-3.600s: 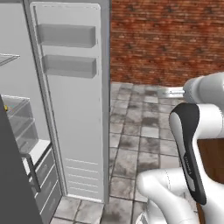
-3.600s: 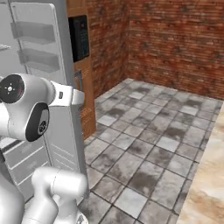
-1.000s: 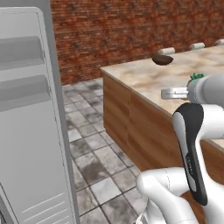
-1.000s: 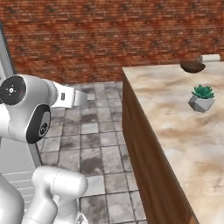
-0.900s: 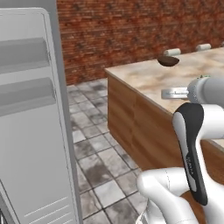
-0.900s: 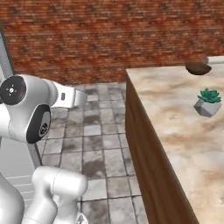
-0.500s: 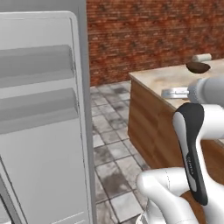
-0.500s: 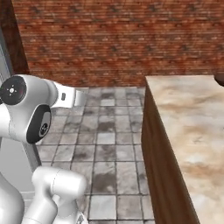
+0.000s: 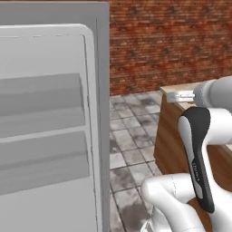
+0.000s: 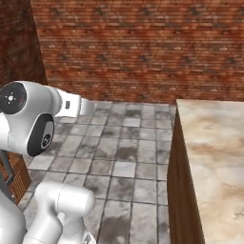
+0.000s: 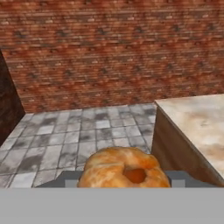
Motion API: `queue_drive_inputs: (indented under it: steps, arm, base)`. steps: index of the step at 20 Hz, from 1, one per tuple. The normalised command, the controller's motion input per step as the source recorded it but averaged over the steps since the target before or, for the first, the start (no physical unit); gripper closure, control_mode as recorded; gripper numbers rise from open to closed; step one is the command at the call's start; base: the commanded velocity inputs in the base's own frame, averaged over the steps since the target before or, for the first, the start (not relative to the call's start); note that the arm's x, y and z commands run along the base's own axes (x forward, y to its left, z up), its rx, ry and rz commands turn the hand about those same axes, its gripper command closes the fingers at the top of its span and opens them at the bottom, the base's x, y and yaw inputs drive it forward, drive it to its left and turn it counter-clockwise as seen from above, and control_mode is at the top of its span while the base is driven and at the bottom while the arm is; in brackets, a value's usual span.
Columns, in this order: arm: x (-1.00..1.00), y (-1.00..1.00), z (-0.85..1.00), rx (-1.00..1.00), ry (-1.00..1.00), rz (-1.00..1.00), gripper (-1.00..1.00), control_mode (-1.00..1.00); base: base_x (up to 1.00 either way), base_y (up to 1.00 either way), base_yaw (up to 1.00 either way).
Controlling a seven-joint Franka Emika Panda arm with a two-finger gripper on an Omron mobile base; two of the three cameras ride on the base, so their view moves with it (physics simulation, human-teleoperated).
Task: Retrieve the tangerine and banana from the fridge and place them into the bowl on the dining table.
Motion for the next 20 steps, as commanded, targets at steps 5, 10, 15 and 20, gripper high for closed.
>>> queue_drive_inputs:
  steps: [5,10,15,20]
  arm:
    - [0.0,0.0,0.0,0.0,0.0,0.0,1.0,1.0]
    - [0.0,0.0,0.0,0.0,0.0,0.0,1.0,1.0]
    - [0.0,0.0,0.0,0.0,0.0,0.0,1.0,1.0]
    - [0.0,0.0,0.0,0.0,0.0,0.0,1.0,1.0]
  base:
    - [1.0,-0.61,0.19]
    - [1.0,-0.52,0.15]
    - [1.0,-0.26,0.08]
    - [1.0,-0.01,0.01]
